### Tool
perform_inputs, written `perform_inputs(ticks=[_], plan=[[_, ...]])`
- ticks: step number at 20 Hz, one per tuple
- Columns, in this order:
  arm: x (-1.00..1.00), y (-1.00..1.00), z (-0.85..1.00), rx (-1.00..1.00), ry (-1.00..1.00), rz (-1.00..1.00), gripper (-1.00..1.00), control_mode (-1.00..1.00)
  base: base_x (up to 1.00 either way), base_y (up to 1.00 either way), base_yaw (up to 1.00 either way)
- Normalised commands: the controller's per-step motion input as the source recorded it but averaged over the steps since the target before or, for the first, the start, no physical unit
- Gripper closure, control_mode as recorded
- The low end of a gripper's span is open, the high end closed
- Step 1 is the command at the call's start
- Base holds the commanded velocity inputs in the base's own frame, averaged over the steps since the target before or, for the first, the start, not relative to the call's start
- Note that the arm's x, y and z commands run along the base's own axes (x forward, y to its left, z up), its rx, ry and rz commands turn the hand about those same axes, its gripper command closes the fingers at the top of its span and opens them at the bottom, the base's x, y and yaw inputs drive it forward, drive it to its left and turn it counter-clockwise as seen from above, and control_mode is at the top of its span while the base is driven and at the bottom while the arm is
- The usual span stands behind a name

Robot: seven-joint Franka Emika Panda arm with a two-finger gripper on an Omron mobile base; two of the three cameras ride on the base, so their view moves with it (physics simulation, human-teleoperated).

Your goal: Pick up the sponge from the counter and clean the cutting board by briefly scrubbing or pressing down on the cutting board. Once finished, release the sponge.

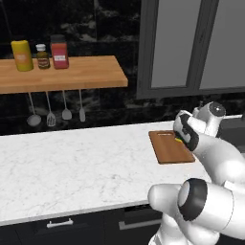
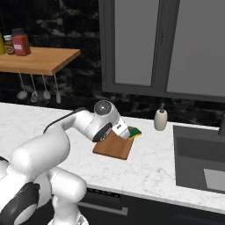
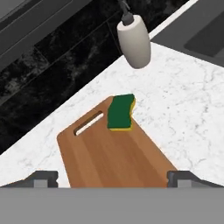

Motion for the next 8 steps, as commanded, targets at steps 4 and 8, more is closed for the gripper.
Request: perform_inputs(ticks=[4,8], plan=[[-0.70,0.32,1.00,0.00,0.00,0.14,-1.00,-1.00,0.00,0.00,0.00],[-0.69,0.63,1.00,0.00,0.00,0.17,-1.00,-1.00,0.00,0.00,0.00]])
